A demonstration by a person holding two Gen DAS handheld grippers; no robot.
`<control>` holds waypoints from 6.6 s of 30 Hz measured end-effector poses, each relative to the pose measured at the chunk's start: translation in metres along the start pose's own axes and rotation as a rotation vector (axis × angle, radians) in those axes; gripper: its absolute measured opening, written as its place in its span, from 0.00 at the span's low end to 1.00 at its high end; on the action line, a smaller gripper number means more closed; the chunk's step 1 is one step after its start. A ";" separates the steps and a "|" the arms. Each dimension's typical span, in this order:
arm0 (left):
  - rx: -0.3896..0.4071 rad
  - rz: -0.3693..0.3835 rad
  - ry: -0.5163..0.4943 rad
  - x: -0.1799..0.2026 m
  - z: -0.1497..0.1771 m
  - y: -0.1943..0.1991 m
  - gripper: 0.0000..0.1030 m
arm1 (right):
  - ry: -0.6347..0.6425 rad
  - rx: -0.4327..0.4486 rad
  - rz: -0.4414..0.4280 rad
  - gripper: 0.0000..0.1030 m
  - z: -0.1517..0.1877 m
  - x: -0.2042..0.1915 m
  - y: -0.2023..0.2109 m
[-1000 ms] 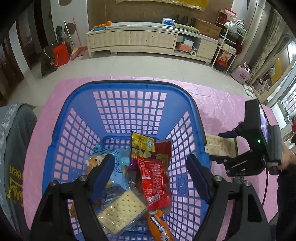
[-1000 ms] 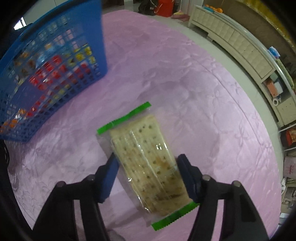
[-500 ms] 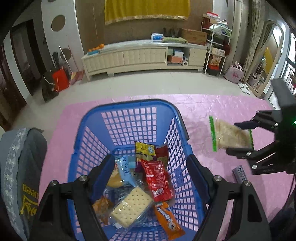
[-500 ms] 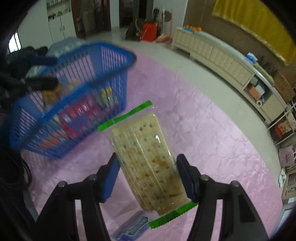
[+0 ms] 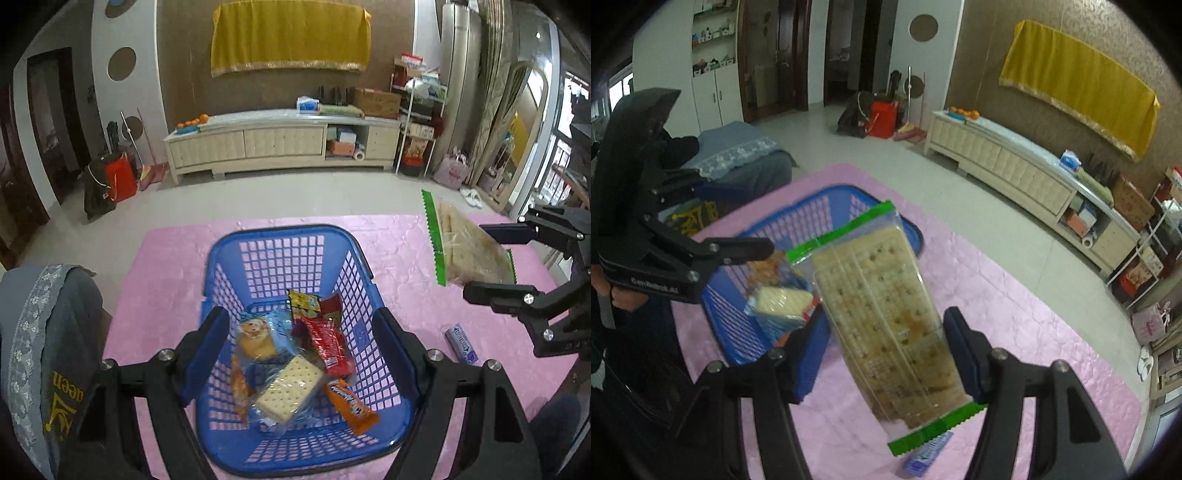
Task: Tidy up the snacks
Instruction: 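Carry the cracker pack over the basket and open the right tool, then move the right tool to the blue Doublemint gum pack, then close the right tool on the gum pack and lift it, then carry the gum pack over the basket and open the right tool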
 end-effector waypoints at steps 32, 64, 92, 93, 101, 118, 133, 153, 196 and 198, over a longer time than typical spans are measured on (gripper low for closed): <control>-0.008 -0.078 -0.002 -0.095 0.019 -0.022 0.90 | 0.179 -0.151 -0.040 0.65 -0.051 -0.061 -0.130; 0.028 -0.047 -0.019 -0.069 0.016 0.009 1.00 | 0.050 -0.098 0.073 0.94 -0.042 -0.036 -0.077; -0.007 0.045 -0.010 0.027 0.036 0.014 1.00 | -0.424 -0.032 0.258 1.00 0.076 0.035 0.024; -0.019 0.043 -0.009 0.027 0.034 0.010 1.00 | -0.427 -0.042 0.265 1.00 0.079 0.037 0.022; -0.098 0.021 0.003 0.029 0.032 -0.021 1.00 | -0.501 -0.163 0.183 1.00 0.112 0.063 -0.014; -0.219 -0.001 0.069 0.019 0.032 -0.069 1.00 | -0.658 -0.355 0.181 0.86 0.174 0.113 -0.094; -0.220 0.016 0.058 0.026 0.033 -0.074 1.00 | -0.599 -0.431 0.196 0.34 0.185 0.101 -0.116; -0.058 0.032 0.065 0.000 0.022 0.008 1.00 | -0.526 -0.176 0.101 0.33 0.066 0.045 -0.015; -0.079 -0.054 0.132 -0.122 0.059 -0.006 1.00 | -0.344 -0.296 -0.071 0.33 -0.033 -0.090 -0.157; -0.092 -0.057 0.139 -0.125 0.060 -0.013 1.00 | -0.355 -0.313 -0.082 0.33 -0.030 -0.091 -0.167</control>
Point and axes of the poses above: each gripper's, at about its wrist camera, not at the fingertips, and y roughly against the way its jaws point, x to its right, z to its underside, the point moved 3 cm from there along -y, roughly the way its jaws point, and after that the axes turned 2 degrees about -y, right-handed, at the moved point
